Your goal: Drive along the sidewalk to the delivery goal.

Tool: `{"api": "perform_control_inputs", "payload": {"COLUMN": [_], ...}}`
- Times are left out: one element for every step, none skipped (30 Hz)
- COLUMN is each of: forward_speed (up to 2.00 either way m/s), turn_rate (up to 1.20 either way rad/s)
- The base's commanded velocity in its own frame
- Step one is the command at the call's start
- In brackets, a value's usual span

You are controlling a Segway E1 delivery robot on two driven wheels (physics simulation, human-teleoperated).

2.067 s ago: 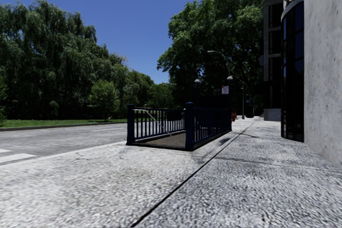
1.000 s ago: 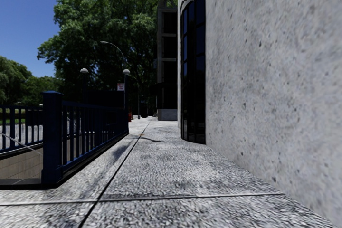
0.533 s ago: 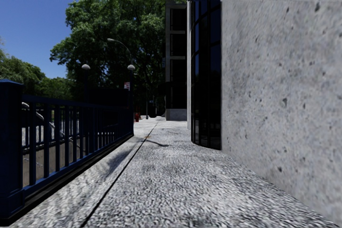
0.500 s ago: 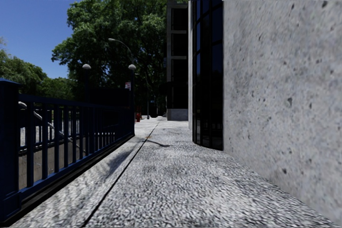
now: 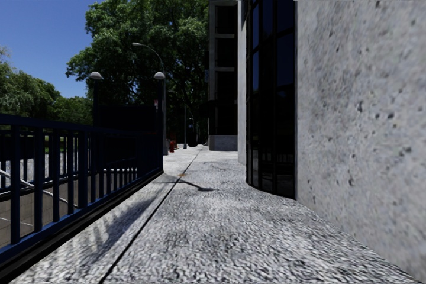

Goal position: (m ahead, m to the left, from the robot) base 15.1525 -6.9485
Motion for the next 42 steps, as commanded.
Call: {"api": "perform_control_inputs", "payload": {"forward_speed": [1.53,1.53,1.53,1.53,1.53,1.53,1.53,1.53,1.53,1.53,1.53,1.53,1.53,1.53,1.53,1.53,1.53,1.53,1.53,1.53,1.53,1.53,1.53,1.53,1.53,1.53,1.53,1.53,1.53,1.53,1.53,1.53,1.53,1.53,1.53,1.53,1.53,1.53,1.53,1.53,1.53,1.53], "turn_rate": [0.71,0.71,0.71,0.5,0.29,0.13,0.13,0.04,0.0,0.0,0.0,0.0,0.0,0.0,0.0,0.0,0.0,0.0,0.0,0.0,0.0,0.0,0.0,0.0,0.0,0.0,0.0,0.0,0.0,0.0,0.0,0.0,0.0,0.0,0.0,0.0,0.0,0.0,0.0,0.0,0.0,0.0]}}
